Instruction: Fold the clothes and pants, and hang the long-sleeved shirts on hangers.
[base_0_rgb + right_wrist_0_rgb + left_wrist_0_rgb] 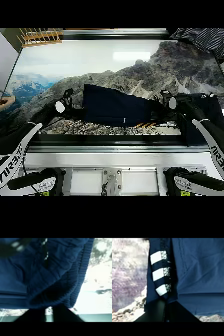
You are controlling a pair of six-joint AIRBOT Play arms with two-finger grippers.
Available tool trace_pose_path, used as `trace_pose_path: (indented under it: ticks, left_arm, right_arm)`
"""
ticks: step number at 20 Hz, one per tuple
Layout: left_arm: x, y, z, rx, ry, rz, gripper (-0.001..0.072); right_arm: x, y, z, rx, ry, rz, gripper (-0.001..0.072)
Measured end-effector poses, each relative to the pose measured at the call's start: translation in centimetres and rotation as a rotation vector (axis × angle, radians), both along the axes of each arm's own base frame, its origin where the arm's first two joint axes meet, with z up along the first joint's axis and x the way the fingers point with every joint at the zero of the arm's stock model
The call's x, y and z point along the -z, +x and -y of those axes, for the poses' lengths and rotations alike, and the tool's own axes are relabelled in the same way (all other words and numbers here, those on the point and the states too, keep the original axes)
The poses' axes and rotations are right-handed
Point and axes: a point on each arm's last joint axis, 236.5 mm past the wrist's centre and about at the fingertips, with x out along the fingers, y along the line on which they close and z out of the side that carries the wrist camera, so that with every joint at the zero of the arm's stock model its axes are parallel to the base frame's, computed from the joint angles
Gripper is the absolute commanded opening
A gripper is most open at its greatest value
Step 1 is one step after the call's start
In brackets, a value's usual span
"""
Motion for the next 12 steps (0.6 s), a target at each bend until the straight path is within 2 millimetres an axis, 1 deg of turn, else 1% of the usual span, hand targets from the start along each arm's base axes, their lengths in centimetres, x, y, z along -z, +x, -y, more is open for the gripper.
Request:
trace_pose_path:
  ticks: [1,2,3,4,6,7,8,9,10,11,12]
  left_arm:
    - [-0.2,0.3,-0.2,0.012,0.014,0.007,0.0477]
    - [-1.0,0.7,-0.1,0.011,0.008,0.019,0.0504]
    - [-2.1,1.1,0.2,0.015,-0.004,0.034,0.0504]
    - [-3.5,1.5,0.6,0.021,-0.015,0.053,0.0504]
    - [-6.4,2.3,0.7,0.032,-0.025,0.108,0.0503]
    - [-7.8,2.2,1.0,0.039,-0.035,0.125,0.0503]
    - [-9.1,2.0,1.2,0.048,-0.043,0.145,0.0477]
    - [-10.2,1.9,1.4,0.057,-0.047,0.163,0.0291]
    - [-11.1,1.6,1.7,0.068,-0.050,0.179,0.0094]
    - [-12.0,1.3,2.2,0.082,-0.057,0.193,0.0006]
    - [-12.5,1.1,2.7,0.097,-0.061,0.206,0.0006]
  right_arm:
    - [0.0,-0.1,0.2,-0.003,-0.008,-0.004,0.0595]
    - [-0.2,-0.1,0.1,-0.009,0.002,-0.001,0.0650]
    - [-0.9,0.1,-0.6,-0.018,0.035,0.011,0.0652]
    - [-1.8,0.2,-1.0,-0.034,0.058,0.016,0.0652]
    - [-3.7,0.3,0.0,-0.051,0.067,0.034,0.0652]
    - [-4.8,0.2,0.6,-0.045,0.080,0.048,0.0652]
    - [-5.6,0.1,1.3,-0.029,0.099,0.054,0.0655]
    - [-6.1,0.2,2.5,-0.006,0.105,0.071,0.0717]
    - [-6.5,0.4,3.3,0.023,0.129,0.085,0.0717]
    - [-6.6,0.4,3.9,0.059,0.172,0.091,0.0717]
    - [-6.5,0.6,4.4,0.092,0.224,0.101,0.0717]
